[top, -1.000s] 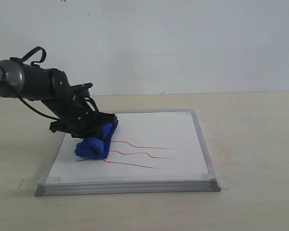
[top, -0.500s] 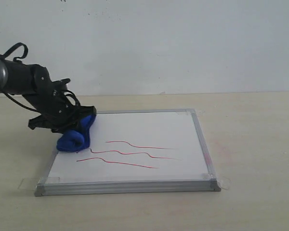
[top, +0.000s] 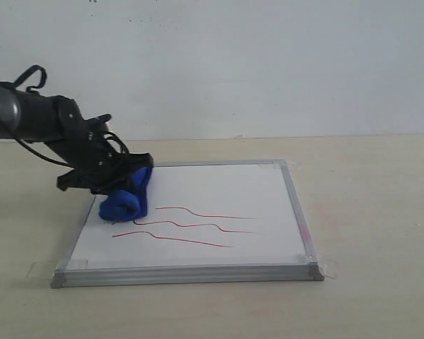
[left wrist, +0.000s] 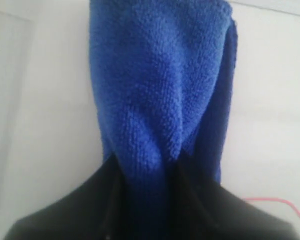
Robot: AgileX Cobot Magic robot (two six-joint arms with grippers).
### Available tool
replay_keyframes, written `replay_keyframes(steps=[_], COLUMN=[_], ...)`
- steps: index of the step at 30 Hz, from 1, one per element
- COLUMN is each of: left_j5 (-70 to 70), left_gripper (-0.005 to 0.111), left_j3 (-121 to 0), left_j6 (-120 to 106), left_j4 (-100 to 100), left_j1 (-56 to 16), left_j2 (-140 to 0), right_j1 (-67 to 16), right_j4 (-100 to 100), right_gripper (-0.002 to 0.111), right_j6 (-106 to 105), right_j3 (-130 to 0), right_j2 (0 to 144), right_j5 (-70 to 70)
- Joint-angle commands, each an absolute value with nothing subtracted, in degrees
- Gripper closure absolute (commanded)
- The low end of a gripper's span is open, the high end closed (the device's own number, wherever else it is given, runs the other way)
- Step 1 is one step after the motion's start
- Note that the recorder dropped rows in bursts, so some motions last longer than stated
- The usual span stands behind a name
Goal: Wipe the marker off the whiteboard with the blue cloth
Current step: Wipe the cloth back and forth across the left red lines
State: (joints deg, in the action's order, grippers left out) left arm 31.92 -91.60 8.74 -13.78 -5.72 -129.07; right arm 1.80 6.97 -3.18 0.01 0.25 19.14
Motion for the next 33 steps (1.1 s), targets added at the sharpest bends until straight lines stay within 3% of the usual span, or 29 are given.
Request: replay_keyframes(steps=[1,9,20,24,28,33], left_j5=[32.84,34.76,50.45,56.21,51.33,43.26], left_gripper=[0.103,0.103,0.103,0.103,0.103,0.103], left_j3=[-91.35,-91.35,-91.35,-91.35,-87.33,-84.5], left_j6=[4.5,0.73,6.76,3.39,2.52,-3.95], left_j4=[-18.64,-17.45,-4.88,-5.08,-11.03,-19.94], left_j1=[-13.13,-16.59,-0.12,2.39,-2.8,-17.71], left_j2=[-131.08,-131.75,-131.64,-131.64,-131.64,-131.64], right_j1=[2.09,2.09,2.09,2.09,2.09,2.09], right_j4=[6.93,6.93,6.93,6.93,6.93,6.93], right_gripper=[0.108,0.108,0.108,0.108,0.108,0.108], right_j6=[-3.27,-3.27,-3.27,-3.27,-3.27,-3.27], right_j3=[0.0,0.0,0.0,0.0,0.0,0.0], right_j2=[0.0,0.0,0.0,0.0,0.0,0.0], right_j5=[18.91,18.91,18.91,18.91,18.91,18.91])
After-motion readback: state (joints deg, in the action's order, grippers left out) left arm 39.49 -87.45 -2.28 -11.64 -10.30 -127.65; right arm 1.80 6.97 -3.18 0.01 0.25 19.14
